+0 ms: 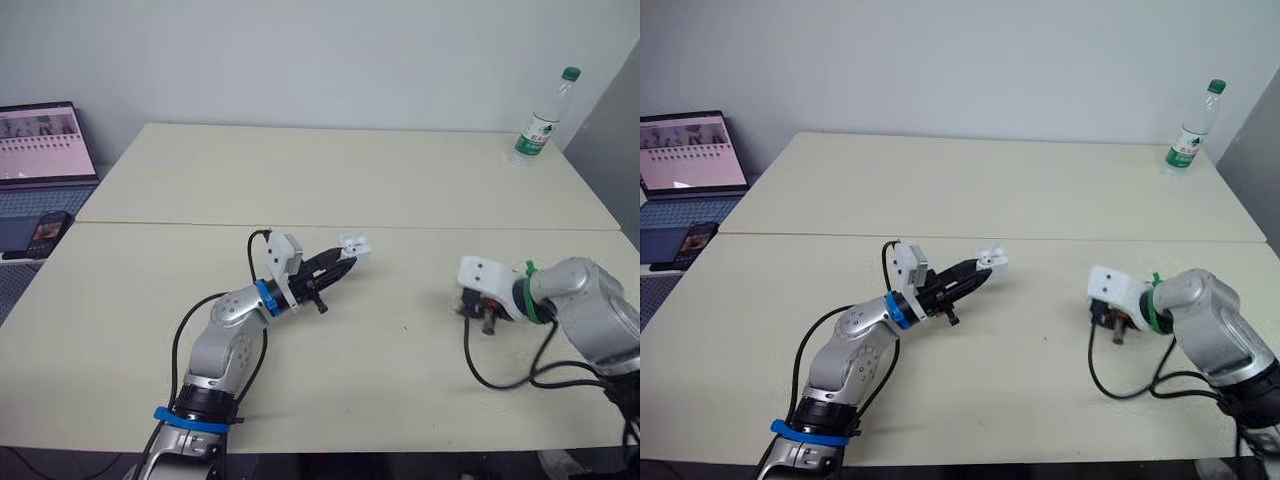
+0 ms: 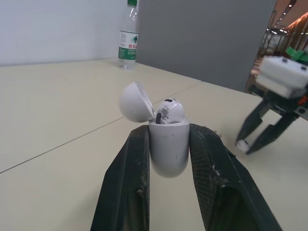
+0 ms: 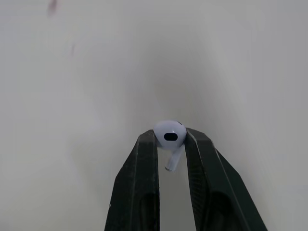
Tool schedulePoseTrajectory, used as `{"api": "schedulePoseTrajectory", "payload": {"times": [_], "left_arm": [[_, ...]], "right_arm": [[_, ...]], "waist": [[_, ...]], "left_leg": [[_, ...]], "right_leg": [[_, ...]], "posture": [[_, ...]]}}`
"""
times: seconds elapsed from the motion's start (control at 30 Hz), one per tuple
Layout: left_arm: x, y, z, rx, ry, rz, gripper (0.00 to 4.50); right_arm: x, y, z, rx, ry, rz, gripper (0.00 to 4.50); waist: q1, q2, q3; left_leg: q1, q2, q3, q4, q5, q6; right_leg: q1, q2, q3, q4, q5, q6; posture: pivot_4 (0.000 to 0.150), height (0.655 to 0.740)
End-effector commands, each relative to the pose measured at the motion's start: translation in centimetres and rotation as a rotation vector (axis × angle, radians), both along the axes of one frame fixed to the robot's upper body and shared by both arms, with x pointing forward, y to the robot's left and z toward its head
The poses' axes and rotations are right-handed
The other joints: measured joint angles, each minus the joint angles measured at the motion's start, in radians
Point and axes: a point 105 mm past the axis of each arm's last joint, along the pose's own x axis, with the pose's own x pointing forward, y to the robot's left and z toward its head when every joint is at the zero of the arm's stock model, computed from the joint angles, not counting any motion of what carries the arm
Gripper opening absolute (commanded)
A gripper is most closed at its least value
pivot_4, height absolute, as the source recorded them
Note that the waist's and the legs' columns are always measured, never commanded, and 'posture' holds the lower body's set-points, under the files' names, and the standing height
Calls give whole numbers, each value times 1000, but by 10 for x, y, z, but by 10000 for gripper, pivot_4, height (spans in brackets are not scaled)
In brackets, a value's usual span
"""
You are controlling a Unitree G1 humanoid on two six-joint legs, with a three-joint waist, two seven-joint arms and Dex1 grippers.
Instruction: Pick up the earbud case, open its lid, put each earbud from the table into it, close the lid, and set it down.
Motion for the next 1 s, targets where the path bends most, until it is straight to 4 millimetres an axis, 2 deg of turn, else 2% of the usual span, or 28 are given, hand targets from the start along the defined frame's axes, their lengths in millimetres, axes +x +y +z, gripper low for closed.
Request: {"api": "schedulePoseTrajectory", "payload": {"times": [0.03,0.23,0.43,0.63,0.77,1.0], "left_arm": [[0,-9,15,-40,-39,-4,8352],[-2,-29,20,-80,-35,-33,8352],[1,-36,22,-102,-25,-22,8352],[4,-38,22,-111,-21,-7,8352],[5,-39,23,-116,-23,-6,8352],[3,-38,27,-128,-29,-14,8352]], "right_arm": [[7,9,31,161,-150,-8,3980],[14,42,70,529,-309,-12,3980],[16,61,97,791,-411,-50,3980],[10,79,101,876,-399,-19,3980],[5,90,92,864,-374,12,3980],[7,91,82,846,-364,-4,3980]], "waist": [[2,0,0],[1,0,0],[0,0,0],[0,0,0],[-1,0,0],[-1,0,0]], "left_leg": [[0,0,0,0,0,0],[-1,-1,-2,0,0,0],[-1,0,-3,0,0,0],[-1,0,-2,0,0,0],[-1,0,-3,-1,0,0],[-1,0,-2,-1,0,0]], "right_leg": [[0,0,0,0,0,0],[0,-1,0,-1,0,0],[0,0,0,0,0,0],[0,0,0,0,0,0],[0,0,0,0,0,0],[0,0,0,0,0,0]], "posture": [[1500,7362],[1500,7362],[1500,7362],[1500,7362],[1500,7362],[1500,7362]]}}
